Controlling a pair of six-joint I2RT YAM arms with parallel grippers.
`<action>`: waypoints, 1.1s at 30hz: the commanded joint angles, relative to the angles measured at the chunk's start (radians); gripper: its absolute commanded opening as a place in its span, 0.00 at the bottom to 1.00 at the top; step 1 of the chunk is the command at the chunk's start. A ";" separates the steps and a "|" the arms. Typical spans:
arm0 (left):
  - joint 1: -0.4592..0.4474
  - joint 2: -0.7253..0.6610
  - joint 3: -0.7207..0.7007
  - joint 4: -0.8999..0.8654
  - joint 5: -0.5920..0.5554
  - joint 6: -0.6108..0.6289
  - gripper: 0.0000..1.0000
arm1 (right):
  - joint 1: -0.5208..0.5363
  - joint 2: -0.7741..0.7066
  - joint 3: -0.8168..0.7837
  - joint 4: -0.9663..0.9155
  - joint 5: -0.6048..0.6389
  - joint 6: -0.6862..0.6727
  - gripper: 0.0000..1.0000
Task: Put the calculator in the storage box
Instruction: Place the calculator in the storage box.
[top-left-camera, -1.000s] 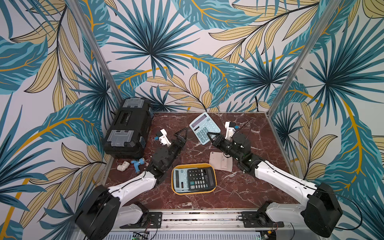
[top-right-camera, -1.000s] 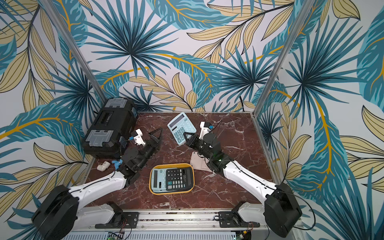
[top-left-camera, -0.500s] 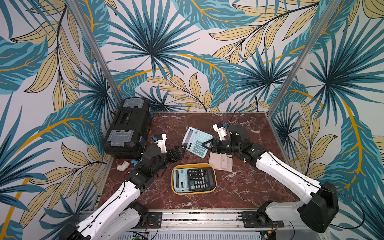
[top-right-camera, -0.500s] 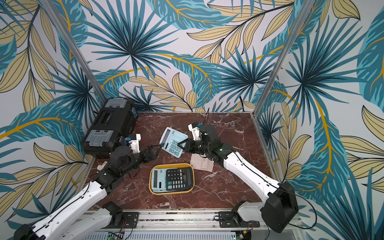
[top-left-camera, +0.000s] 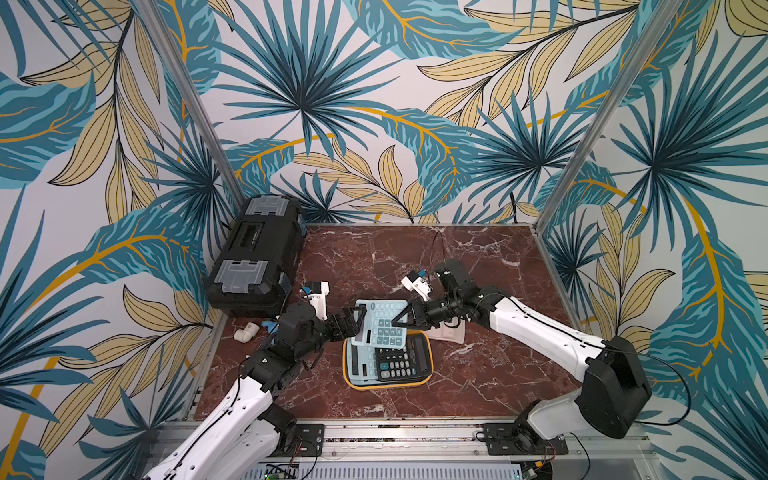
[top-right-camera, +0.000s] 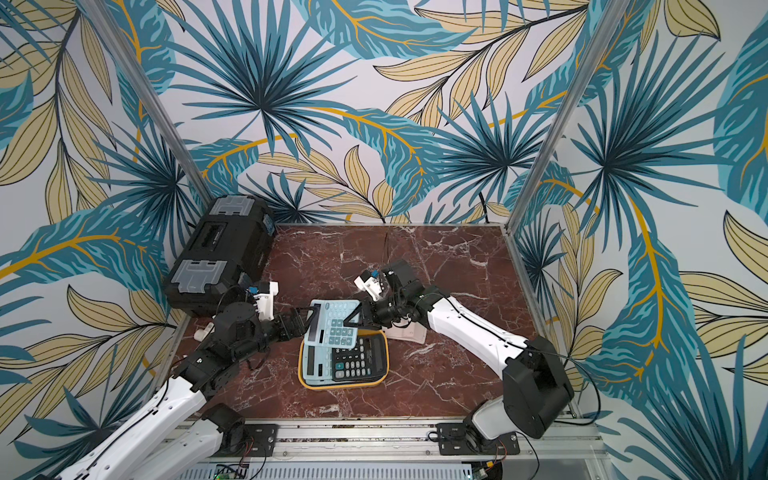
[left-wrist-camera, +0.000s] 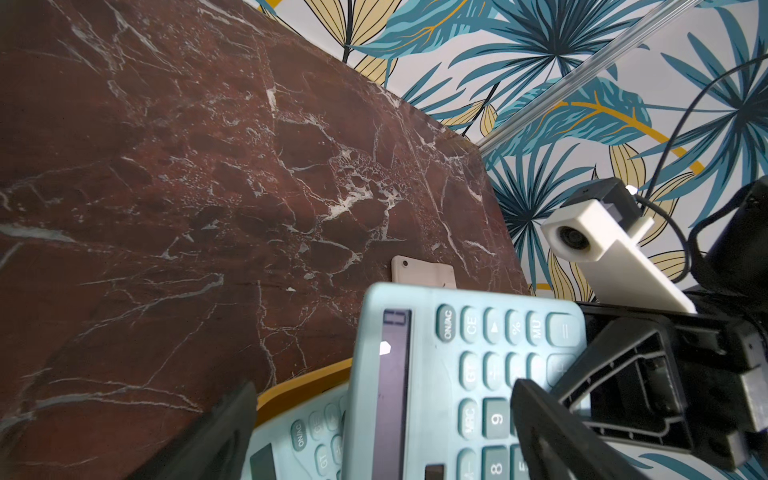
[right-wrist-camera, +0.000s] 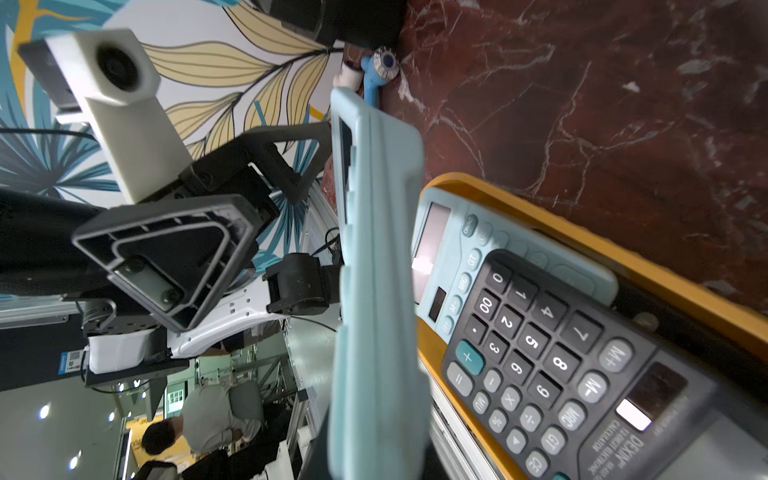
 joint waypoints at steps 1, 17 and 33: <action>0.012 -0.017 -0.024 -0.011 -0.009 0.030 1.00 | 0.023 0.044 -0.011 -0.001 -0.066 -0.042 0.00; 0.036 -0.023 -0.047 0.007 0.004 0.030 1.00 | 0.039 0.143 -0.003 -0.023 -0.136 -0.082 0.00; 0.047 0.013 -0.065 0.078 0.033 -0.001 1.00 | 0.048 0.195 -0.021 -0.038 -0.150 -0.123 0.08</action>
